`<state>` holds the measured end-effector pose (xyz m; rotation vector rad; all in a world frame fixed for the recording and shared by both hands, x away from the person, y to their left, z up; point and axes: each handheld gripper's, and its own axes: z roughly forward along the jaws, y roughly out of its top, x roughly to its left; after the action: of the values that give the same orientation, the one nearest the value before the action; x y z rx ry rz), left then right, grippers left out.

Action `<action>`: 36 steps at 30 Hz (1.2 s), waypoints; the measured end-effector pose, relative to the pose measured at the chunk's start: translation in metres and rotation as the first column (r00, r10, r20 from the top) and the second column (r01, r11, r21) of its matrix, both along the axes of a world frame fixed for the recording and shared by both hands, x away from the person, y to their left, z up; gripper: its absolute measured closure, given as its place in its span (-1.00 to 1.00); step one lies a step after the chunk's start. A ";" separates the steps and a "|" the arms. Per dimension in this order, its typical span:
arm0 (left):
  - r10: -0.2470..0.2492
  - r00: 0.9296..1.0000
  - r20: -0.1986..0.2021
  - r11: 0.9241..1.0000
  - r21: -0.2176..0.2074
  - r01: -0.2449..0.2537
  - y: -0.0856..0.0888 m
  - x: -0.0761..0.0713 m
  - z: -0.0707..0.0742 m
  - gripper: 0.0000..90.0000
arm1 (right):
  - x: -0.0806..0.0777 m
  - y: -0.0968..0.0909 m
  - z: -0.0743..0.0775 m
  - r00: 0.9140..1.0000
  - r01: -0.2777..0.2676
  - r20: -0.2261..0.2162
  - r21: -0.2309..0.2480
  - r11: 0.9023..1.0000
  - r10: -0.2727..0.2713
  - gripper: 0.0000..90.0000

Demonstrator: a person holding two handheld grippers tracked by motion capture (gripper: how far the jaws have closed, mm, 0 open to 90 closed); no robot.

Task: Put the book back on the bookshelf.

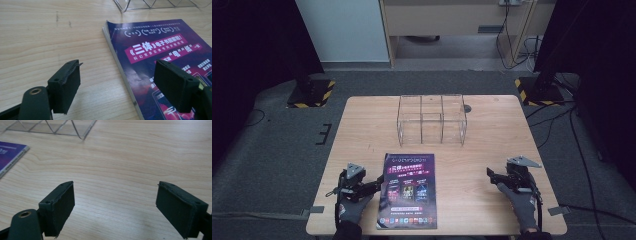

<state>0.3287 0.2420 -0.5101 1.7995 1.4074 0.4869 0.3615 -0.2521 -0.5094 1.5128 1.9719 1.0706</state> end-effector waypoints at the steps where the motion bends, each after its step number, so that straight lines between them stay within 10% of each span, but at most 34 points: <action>1: -0.004 1.000 -0.005 1.000 0.000 0.004 -0.001 0.001 -0.001 -0.53 | -0.001 0.002 0.001 1.000 -0.005 0.002 0.005 1.000 0.005 -0.66; 36: -0.078 0.993 -0.093 0.996 0.028 0.081 -0.033 0.010 -0.017 -0.52 | -0.005 0.092 0.014 0.982 -0.188 0.045 0.057 0.981 0.185 -0.66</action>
<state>0.3383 0.2088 -0.5275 1.9172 1.3906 0.3920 0.3567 -0.1605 -0.4950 1.3462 2.1040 1.2376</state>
